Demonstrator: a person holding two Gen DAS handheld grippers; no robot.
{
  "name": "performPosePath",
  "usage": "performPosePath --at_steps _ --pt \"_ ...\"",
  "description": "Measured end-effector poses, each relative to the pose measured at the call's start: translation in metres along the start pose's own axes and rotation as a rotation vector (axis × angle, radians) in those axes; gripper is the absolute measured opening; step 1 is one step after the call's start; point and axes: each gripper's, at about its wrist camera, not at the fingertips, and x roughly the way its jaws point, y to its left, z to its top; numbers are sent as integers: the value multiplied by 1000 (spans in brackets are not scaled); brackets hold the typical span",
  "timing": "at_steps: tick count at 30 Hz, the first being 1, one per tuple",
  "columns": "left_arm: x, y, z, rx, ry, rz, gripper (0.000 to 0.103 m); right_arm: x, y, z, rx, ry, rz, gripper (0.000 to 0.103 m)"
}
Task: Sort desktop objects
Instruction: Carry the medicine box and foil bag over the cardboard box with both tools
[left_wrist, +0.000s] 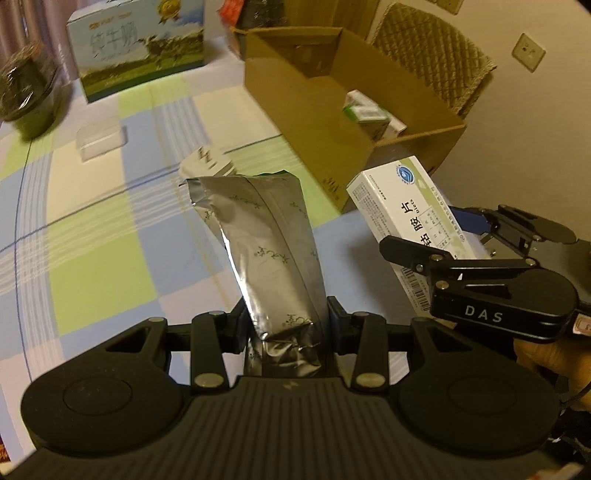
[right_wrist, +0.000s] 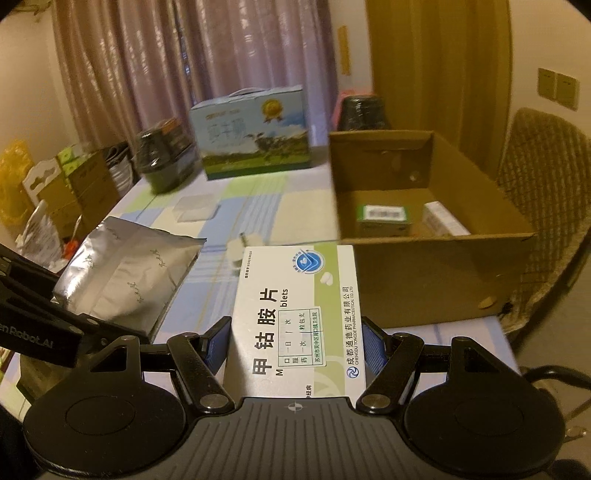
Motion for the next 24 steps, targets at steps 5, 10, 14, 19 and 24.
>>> performPosePath --at_steps 5,10,14,19,24 --pt "1 -17 18 26 -21 -19 35 -8 -15 11 15 -22 -24 68" --pt "2 -31 37 53 -43 -43 36 -14 -28 22 28 -42 -42 68" --pt "4 -40 50 68 -54 -57 35 -17 -36 31 33 -58 -53 68" --pt "6 -48 66 75 -68 -70 35 -18 -50 43 26 -73 -76 68" --pt "8 -53 83 73 -83 -85 35 -19 -66 55 29 -83 -96 68"
